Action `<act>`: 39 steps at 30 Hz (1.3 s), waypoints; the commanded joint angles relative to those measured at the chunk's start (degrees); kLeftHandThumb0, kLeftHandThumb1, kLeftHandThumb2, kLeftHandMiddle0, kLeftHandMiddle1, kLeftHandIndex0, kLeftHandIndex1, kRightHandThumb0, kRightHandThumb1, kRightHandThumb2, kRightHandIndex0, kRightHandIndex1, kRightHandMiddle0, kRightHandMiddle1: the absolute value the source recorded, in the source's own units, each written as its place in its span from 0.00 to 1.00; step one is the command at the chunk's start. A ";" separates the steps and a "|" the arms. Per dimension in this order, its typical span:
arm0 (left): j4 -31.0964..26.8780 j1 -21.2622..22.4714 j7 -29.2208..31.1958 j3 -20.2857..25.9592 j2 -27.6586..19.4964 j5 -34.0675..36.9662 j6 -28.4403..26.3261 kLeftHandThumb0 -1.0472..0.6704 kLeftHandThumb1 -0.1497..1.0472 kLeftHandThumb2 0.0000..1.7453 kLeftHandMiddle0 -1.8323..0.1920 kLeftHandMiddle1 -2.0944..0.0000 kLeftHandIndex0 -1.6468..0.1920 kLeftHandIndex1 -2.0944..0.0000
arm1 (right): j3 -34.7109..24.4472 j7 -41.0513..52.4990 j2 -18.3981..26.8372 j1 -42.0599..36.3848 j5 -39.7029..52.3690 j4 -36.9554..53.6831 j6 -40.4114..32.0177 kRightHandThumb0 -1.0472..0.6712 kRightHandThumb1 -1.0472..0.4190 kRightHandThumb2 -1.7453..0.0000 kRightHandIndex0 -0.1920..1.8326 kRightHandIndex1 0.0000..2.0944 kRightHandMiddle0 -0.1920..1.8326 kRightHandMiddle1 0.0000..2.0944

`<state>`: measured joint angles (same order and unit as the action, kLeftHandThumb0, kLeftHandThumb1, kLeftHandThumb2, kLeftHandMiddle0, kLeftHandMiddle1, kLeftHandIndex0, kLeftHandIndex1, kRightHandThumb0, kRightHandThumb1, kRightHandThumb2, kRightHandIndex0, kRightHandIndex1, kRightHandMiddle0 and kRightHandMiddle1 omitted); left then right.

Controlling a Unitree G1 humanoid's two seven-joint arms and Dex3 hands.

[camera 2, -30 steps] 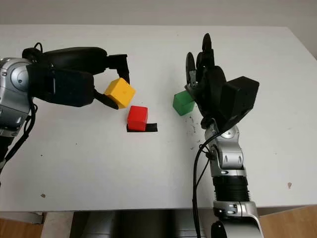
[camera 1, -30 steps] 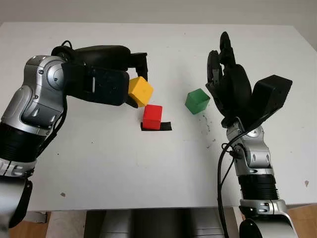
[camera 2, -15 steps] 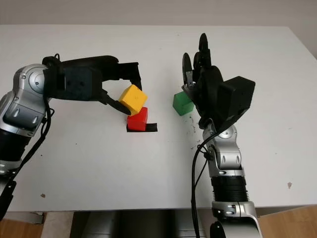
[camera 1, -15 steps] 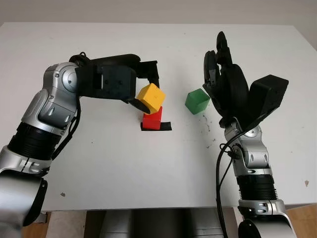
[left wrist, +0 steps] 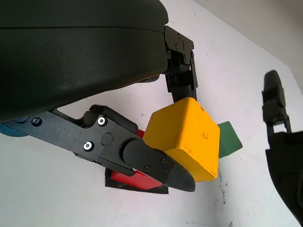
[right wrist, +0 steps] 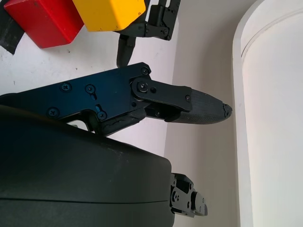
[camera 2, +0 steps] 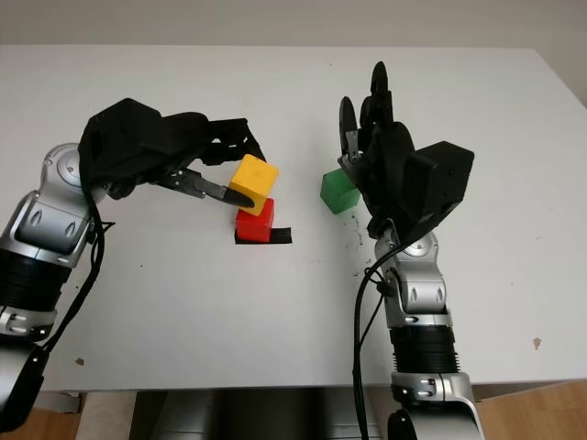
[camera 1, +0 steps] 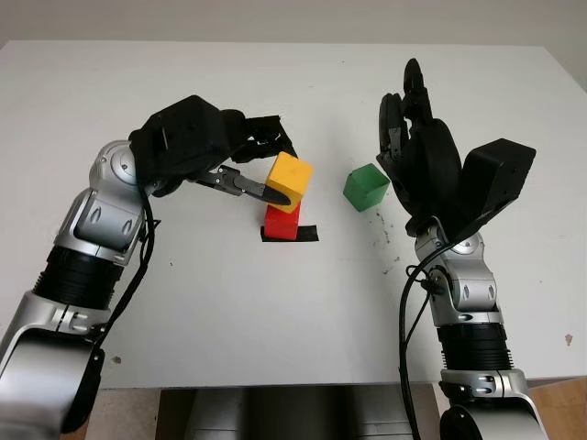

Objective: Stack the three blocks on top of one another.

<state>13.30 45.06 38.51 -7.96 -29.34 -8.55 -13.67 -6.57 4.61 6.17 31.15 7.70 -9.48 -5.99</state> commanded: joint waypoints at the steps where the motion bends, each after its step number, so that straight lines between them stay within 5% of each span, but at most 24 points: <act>1: -1.22 -1.25 -1.35 1.33 0.49 0.95 0.38 0.30 0.95 0.03 0.83 0.98 0.69 0.26 | -0.42 -0.01 -0.12 -0.12 0.48 0.34 0.16 0.23 0.00 0.66 0.00 0.00 0.00 0.00; 18: -2.93 -11.46 -12.72 4.65 4.32 3.55 7.16 0.31 0.97 0.03 0.84 0.98 0.74 0.25 | -0.65 0.23 -0.19 -0.12 0.37 0.19 0.30 0.23 0.00 0.67 0.00 0.00 0.00 0.00; 31: -1.06 -14.07 -18.22 5.70 9.07 5.71 11.15 0.33 0.97 0.03 0.83 0.97 0.76 0.26 | -0.52 0.23 -0.08 -0.18 -0.03 0.20 0.32 0.23 0.00 0.66 0.00 0.00 0.00 0.00; 39: -0.93 -13.01 -18.12 4.73 9.62 5.54 8.70 0.33 0.96 0.03 0.83 0.98 0.73 0.28 | -0.42 0.55 0.00 -0.35 -0.17 0.35 0.61 0.23 0.00 0.66 0.00 0.00 0.00 0.00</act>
<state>12.67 31.24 20.30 -3.06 -20.25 -2.93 -5.07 -7.08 5.06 5.95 31.16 7.56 -9.50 -6.00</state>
